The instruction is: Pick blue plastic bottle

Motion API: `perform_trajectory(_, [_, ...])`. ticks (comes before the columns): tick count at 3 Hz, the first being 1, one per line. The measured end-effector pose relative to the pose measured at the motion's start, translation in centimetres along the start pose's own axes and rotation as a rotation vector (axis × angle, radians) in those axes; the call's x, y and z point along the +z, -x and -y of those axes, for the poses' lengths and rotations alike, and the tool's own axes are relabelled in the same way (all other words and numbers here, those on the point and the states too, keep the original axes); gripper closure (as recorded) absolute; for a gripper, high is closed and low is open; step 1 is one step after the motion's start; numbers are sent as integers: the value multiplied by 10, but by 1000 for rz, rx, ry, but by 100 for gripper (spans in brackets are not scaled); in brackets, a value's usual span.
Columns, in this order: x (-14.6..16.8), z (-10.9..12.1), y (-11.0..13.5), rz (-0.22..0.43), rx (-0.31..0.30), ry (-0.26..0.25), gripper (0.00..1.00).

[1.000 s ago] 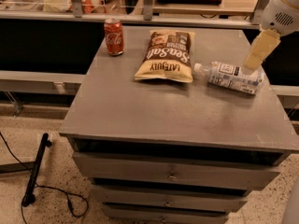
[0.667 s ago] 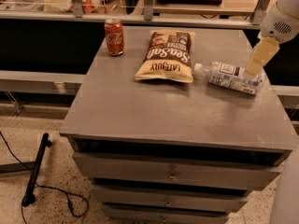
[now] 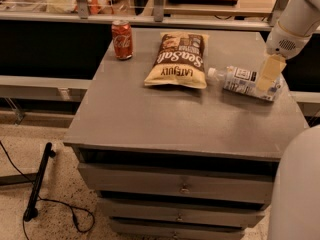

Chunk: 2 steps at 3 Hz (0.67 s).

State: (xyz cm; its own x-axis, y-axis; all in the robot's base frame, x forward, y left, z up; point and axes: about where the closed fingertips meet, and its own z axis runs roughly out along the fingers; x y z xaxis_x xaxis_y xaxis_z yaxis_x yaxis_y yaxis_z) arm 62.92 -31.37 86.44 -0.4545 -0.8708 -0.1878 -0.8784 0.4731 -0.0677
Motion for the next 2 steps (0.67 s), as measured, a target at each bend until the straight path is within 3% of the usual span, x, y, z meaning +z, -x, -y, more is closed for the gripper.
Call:
perform_trajectory(1, [13,4,10,-23,-18,6,17])
perform_trajectory(2, [12,2,25,-32,-53,-7,41])
